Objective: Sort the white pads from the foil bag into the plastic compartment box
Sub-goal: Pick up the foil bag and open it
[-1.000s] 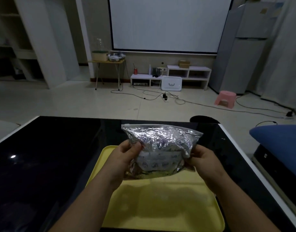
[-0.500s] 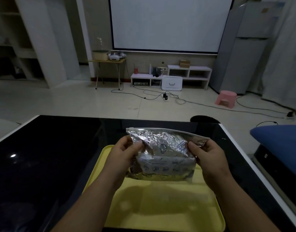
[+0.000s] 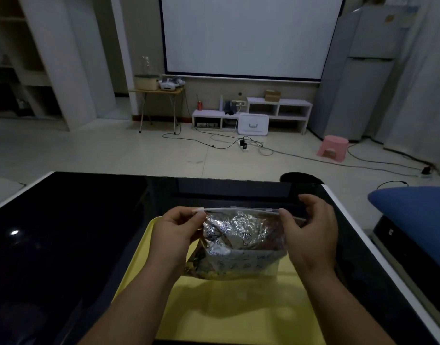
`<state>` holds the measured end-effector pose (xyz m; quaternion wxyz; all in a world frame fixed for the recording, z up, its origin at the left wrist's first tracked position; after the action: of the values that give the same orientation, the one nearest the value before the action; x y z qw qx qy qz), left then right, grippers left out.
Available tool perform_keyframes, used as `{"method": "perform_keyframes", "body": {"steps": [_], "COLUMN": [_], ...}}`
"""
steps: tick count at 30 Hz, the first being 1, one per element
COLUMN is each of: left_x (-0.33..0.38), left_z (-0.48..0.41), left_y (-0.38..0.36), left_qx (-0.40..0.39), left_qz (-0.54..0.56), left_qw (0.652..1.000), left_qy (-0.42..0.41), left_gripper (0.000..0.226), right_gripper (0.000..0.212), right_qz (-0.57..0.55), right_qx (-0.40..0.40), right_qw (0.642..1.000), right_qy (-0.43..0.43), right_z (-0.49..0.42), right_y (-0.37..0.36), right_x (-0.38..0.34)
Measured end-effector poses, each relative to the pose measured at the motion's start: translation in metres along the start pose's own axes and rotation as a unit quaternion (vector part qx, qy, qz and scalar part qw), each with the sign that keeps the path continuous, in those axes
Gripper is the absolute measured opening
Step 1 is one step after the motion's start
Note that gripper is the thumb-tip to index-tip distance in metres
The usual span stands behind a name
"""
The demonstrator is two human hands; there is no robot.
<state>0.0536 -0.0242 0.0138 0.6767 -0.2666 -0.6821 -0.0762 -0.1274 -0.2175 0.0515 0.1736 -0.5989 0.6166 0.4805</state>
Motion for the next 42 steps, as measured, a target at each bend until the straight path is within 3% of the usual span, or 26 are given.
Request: {"method": "perform_keyframes", "body": {"steps": [2,7,16,26,33,42], "left_x": [0.000,0.009,0.019,0.021,0.021,0.020], "left_z": [0.001,0.008,0.019,0.023,0.012,0.011], "left_y": [-0.003,-0.010,-0.024,-0.027,-0.012,-0.012], "left_qx": [-0.006,-0.043,-0.091,-0.098,-0.073,-0.051], "left_qz": [-0.016,-0.055,-0.175,-0.224,-0.188,-0.200], "left_qw": [1.000,0.997,0.976,0.962,0.975,0.975], "left_qy": [-0.003,-0.026,-0.091,-0.118,-0.093,-0.085], "left_gripper": [0.006,0.010,0.005,0.012,0.013,0.014], "right_gripper": [0.022,0.005,0.025,0.023,0.011,0.023], "right_qz": [0.066,0.092,0.103,0.129,0.148,0.161], "right_qx": [0.004,-0.054,-0.149,-0.155,-0.155,-0.147], "right_qw": [0.995,0.978,0.951,0.950,0.956,0.954], "right_qy": [0.072,0.179,0.250,0.239,0.202,0.207], "right_z": [0.003,0.015,0.039,0.041,0.030,0.028], "right_y": [-0.003,-0.021,-0.047,-0.051,-0.043,-0.042], "right_x": [-0.011,-0.029,-0.060,-0.068,-0.055,-0.052]}}
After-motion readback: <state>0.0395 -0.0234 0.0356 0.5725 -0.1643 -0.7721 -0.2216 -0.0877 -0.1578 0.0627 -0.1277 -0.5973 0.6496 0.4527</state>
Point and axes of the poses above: each hand's wrist, its own z-axis away from the middle knuckle, its own y-axis out of the back of the hand, x = y × z, the point moved 6 cm from there along -z, towards the middle knuckle, and after that the axes turned 4 degrees about -x, right-handed, at the moved point
